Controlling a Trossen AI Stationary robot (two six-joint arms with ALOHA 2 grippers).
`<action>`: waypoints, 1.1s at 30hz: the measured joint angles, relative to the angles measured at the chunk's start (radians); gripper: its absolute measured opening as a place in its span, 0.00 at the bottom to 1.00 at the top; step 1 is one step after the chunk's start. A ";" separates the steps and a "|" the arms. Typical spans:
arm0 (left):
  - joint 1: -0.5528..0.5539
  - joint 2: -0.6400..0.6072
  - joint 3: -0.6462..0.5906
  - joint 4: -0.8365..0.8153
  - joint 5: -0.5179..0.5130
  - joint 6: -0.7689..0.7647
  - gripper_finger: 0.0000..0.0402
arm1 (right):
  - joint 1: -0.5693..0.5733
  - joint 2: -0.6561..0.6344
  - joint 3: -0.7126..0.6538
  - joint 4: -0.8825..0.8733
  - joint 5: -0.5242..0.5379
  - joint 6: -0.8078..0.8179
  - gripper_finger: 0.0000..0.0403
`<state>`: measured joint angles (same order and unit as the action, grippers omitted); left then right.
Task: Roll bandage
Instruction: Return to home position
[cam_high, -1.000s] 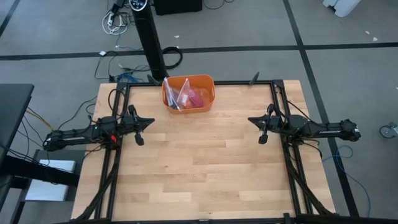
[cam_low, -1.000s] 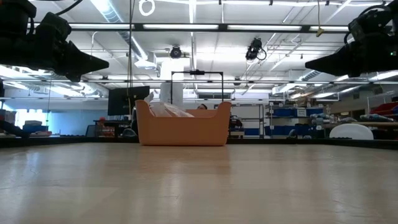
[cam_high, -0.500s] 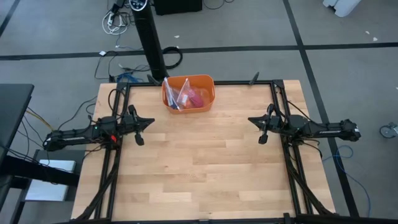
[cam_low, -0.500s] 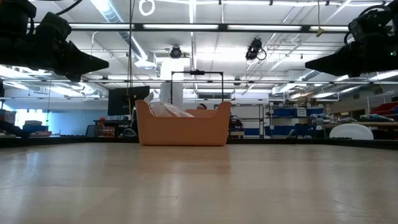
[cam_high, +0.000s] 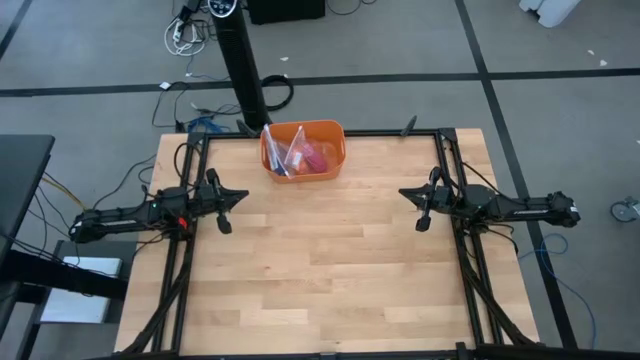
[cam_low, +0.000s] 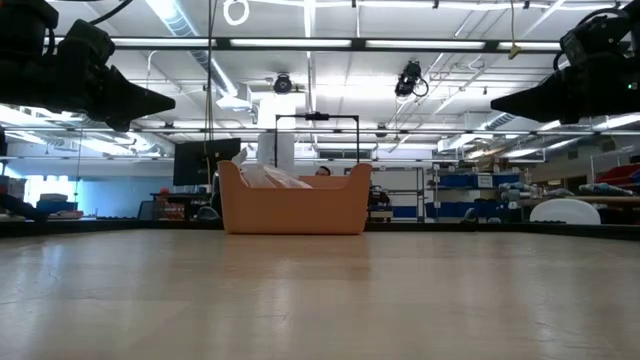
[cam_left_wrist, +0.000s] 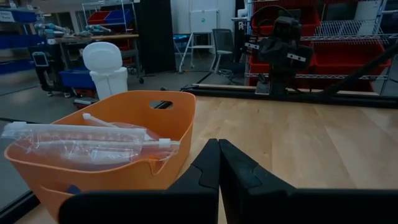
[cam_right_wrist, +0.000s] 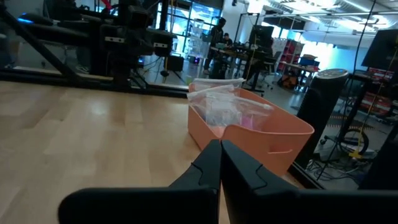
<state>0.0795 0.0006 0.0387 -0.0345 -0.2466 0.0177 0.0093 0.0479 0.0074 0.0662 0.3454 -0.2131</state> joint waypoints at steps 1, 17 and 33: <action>0.000 0.000 0.000 0.000 0.000 0.000 0.01 | 0.000 0.000 0.000 0.000 0.000 0.000 0.02; 0.000 0.000 0.000 0.000 0.000 0.000 0.01 | 0.000 0.000 0.000 0.000 0.000 0.000 0.02; 0.000 0.000 0.000 0.000 0.000 0.000 0.01 | 0.000 0.000 -0.001 0.000 0.000 0.000 0.03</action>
<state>0.0795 0.0006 0.0387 -0.0341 -0.2463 0.0175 0.0093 0.0479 0.0067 0.0662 0.3454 -0.2130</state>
